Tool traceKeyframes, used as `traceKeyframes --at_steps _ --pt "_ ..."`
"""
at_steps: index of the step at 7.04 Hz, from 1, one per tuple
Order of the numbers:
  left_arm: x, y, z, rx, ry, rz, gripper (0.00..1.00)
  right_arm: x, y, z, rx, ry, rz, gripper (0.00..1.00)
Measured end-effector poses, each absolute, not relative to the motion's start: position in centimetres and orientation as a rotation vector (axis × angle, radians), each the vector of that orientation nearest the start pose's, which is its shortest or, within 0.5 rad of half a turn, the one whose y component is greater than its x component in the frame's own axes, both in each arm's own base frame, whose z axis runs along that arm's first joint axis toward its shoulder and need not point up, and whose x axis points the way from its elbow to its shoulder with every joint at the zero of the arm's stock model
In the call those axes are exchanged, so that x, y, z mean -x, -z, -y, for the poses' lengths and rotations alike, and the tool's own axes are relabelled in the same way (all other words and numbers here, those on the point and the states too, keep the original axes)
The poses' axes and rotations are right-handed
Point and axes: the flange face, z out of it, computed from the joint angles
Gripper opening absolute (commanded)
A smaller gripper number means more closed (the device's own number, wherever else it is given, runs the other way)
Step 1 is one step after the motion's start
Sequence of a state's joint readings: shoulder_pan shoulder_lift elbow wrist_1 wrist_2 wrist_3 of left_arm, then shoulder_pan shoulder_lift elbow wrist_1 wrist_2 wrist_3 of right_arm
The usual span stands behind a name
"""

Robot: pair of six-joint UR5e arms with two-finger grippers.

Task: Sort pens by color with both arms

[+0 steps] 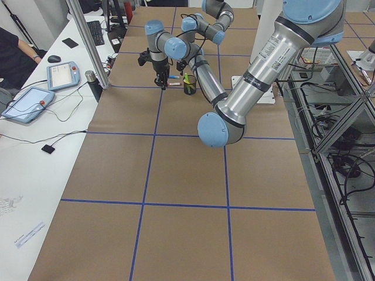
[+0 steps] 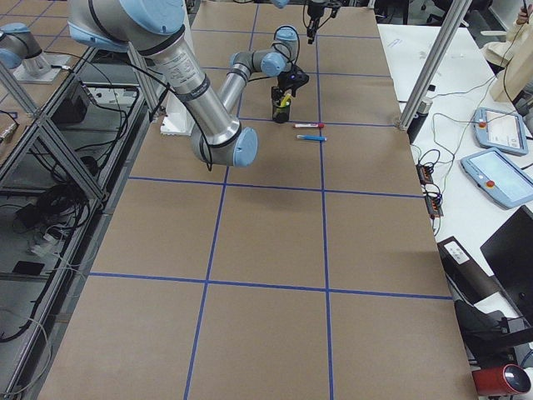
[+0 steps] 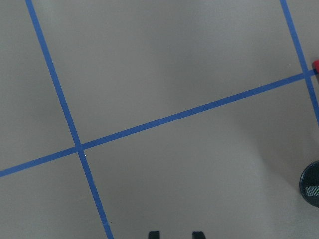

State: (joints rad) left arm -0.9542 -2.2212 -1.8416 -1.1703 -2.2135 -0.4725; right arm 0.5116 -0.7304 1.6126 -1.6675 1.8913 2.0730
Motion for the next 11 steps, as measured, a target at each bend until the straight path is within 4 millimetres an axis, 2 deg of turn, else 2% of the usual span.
traceKeyframes --at_steps 4,7,11 --pt "-29.9 -20.9 54.9 -0.1 -0.302 -0.797 0.35 57.2 -14.9 43.8 0.341 -0.886 0.829 0.65" --pt "-29.9 -20.9 54.9 -0.1 -0.302 -0.795 0.35 56.9 -14.8 43.8 0.358 -0.883 0.833 0.56" --pt "-30.0 -20.9 54.9 -0.099 -0.301 -0.796 0.35 55.5 -15.9 45.2 0.372 -0.899 0.82 0.53"
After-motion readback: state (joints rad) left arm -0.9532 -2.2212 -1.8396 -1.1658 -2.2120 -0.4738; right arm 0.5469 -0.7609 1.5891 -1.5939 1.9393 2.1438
